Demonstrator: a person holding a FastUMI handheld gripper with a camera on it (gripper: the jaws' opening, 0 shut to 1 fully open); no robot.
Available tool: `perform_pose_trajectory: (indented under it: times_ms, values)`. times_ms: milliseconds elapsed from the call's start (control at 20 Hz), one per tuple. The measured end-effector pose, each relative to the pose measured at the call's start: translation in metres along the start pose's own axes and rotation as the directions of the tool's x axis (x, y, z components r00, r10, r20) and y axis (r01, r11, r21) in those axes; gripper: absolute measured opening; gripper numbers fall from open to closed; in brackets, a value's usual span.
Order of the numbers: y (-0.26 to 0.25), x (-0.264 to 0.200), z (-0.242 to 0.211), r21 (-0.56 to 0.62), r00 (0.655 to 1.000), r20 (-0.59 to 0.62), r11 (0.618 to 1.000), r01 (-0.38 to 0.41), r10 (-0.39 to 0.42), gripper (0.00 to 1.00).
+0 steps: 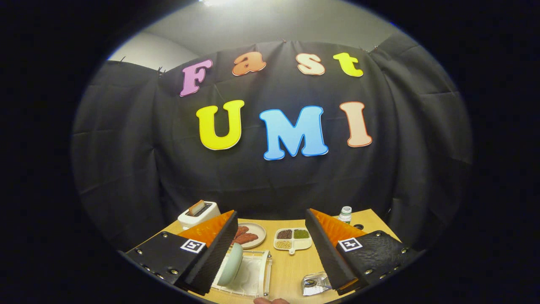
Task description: Take the plate from the dish rack, then take the spoon from the basket and place it into the plate.
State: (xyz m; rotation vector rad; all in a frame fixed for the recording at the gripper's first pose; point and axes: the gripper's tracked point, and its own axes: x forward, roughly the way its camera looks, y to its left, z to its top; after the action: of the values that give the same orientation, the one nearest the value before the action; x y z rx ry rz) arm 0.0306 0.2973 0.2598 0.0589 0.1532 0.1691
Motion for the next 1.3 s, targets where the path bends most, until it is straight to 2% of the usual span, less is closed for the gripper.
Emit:
perform_pose_trajectory:
  times_ms: [150, 350, 650, 800, 900, 1050, 1150, 1200, 1250, 1300]
  values:
    - [0.013, 0.014, -0.028, -0.01, 0.989, -0.147, 1.0, 0.005, -0.007, 0.98]
    - [0.041, 0.03, -0.084, 0.014, 0.902, -0.429, 0.999, -0.044, 0.046, 0.99]
    - [0.058, 0.042, -0.121, 0.044, 0.816, -0.577, 0.999, -0.021, 0.043, 0.99]
    - [0.066, 0.051, -0.138, 0.021, 0.778, -0.628, 1.0, 0.006, 0.008, 0.99]
    - [0.074, 0.054, -0.152, 0.011, 0.746, -0.666, 0.999, 0.035, -0.019, 0.88]
    - [0.079, 0.061, -0.169, -0.037, 0.714, -0.694, 0.995, 0.089, -0.09, 0.82]
    - [0.078, 0.063, -0.173, -0.071, 0.693, -0.708, 0.99, 0.12, -0.135, 0.71]
    - [0.075, 0.064, -0.174, -0.106, 0.685, -0.708, 0.985, 0.137, -0.171, 0.6]
    - [0.068, 0.066, -0.173, -0.143, 0.68, -0.701, 0.977, 0.161, -0.214, 0.56]
    - [0.066, 0.068, -0.173, -0.155, 0.673, -0.701, 0.972, 0.179, -0.236, 0.34]
